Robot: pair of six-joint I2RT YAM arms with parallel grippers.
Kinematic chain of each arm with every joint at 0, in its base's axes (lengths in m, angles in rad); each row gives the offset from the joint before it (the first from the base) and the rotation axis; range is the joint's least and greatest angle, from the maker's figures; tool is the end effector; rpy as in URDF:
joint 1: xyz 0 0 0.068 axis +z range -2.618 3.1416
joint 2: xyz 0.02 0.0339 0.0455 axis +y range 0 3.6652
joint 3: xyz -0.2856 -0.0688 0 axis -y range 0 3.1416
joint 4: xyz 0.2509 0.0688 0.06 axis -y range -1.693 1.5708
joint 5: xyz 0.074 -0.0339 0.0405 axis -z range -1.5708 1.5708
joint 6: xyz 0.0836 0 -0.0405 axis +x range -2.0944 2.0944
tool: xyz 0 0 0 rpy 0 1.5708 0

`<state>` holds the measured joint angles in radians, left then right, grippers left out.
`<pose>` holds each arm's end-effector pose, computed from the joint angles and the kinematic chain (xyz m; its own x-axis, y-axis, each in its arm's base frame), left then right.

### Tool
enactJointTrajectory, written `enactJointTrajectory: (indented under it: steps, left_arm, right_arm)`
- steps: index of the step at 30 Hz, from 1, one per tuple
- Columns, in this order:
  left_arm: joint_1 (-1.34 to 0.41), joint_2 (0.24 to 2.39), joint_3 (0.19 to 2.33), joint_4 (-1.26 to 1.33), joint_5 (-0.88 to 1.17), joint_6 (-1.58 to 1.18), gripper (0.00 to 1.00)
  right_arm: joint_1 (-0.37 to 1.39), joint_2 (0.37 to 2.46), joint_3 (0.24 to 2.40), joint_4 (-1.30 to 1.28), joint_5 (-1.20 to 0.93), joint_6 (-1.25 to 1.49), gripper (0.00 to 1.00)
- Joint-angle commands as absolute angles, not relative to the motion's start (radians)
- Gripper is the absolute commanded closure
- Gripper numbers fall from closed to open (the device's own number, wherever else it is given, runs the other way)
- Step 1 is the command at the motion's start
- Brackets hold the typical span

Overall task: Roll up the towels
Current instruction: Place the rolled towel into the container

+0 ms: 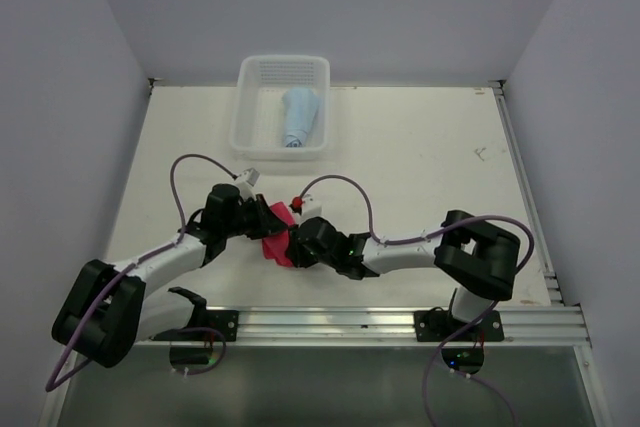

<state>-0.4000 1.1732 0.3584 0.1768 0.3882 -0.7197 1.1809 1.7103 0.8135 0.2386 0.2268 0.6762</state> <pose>0.2150 -0.1253 0.1453 -0.8347 -0.3095 -0.4555 0.1201 0.7049 -0.6990 0.1642 0.3500 0.1426 -0.7031 -0.1065 -0.7031 -0.5047 0.7713 0.3878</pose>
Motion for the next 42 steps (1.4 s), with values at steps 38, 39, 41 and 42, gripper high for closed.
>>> enactJointTrajectory:
  steps: [38, 39, 41, 42]
  left_arm:
    - [-0.403, 1.109, 0.532, -0.241, -0.055, -0.871, 0.00]
    - [-0.403, 1.123, 0.537, -0.230, -0.052, -0.862, 0.00]
    - [-0.403, 1.146, 0.540, -0.201, -0.054, -0.856, 0.00]
    - [-0.405, 1.152, 0.540, -0.189, -0.055, -0.857, 0.00]
  right_arm:
    - [1.322, 1.904, 1.054, 0.157, 0.600, 0.778, 1.00]
    - [1.324, 1.907, 1.057, 0.153, 0.597, 0.770, 1.00]
    - [1.328, 1.913, 1.066, 0.146, 0.592, 0.761, 1.00]
    - [1.331, 1.917, 1.068, 0.143, 0.592, 0.761, 1.00]
